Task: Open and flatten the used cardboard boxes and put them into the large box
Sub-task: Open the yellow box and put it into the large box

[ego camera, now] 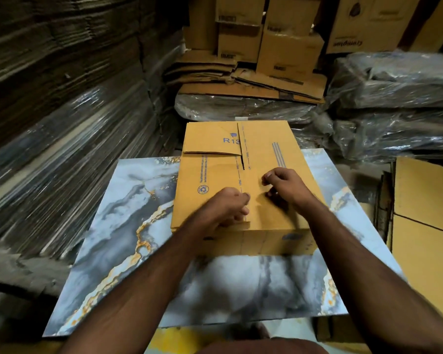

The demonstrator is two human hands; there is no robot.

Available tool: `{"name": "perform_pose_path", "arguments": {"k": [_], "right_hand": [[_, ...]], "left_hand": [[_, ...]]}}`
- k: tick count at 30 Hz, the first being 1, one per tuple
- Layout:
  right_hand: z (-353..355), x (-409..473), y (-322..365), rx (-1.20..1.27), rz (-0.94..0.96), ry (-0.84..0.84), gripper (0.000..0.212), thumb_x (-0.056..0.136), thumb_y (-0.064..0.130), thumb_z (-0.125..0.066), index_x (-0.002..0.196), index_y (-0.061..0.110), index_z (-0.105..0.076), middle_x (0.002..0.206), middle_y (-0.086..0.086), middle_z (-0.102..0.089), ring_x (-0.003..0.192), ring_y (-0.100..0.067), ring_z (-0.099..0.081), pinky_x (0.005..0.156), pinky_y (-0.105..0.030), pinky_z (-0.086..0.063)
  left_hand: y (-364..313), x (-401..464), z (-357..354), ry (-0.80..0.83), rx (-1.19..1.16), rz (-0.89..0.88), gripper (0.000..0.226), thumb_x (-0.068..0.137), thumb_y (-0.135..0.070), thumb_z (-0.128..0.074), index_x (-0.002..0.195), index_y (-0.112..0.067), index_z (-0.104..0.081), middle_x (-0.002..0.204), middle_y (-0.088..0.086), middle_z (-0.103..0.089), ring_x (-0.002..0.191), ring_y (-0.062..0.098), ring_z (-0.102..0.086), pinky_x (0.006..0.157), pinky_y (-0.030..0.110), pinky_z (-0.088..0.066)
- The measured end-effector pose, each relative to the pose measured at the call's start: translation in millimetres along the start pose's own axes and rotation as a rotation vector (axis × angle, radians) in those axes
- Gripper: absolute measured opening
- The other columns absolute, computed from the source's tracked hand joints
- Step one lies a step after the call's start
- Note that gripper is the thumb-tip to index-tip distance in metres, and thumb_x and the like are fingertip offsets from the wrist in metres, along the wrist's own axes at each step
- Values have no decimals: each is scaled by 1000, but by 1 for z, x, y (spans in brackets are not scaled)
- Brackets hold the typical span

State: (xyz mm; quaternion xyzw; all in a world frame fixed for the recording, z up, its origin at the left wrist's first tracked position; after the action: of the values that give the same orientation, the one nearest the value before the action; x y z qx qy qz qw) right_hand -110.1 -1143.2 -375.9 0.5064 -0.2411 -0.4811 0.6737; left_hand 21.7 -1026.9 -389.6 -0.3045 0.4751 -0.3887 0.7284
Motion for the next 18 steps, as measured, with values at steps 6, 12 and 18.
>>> {"name": "perform_pose_path", "arguments": {"k": [6,12,18], "right_hand": [[-11,67,32,80,33,-101,14,95,13,-57,108,15,-63,105,-3,-65,99,-21,-59,85,-37,-50],[-26,103,13,254,-161,-376,31,92,2,-44,117,8,-61,119,-10,-62,107,-27,-57,88,-30,-46],[-29,95,1,-156,138,-404,21,92,-1,-45,102,-2,-63,107,-19,-58,97,-34,-56,84,-37,-43]], "left_hand": [[-27,26,21,-378,627,-85,57,92,-56,-51,136,-20,-47,138,9,-44,124,28,-43,98,43,-44],[-22,51,0,-318,746,72,92,86,-53,-62,154,-18,-11,162,23,9,150,40,7,120,55,-1],[-20,50,19,-357,833,173,95,83,-59,-60,153,-13,-15,161,24,11,149,43,0,118,55,-14]]}}
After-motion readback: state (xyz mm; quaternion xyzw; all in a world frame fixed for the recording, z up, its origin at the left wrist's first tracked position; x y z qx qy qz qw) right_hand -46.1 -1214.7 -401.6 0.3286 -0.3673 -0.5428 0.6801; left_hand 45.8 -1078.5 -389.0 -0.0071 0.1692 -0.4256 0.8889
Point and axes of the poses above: each hand's wrist, its own x-axis towards the middle knuckle, its own z-axis out of the back of the hand, y = z × x, the point moved 8 cm from there along x, towards the middle knuckle
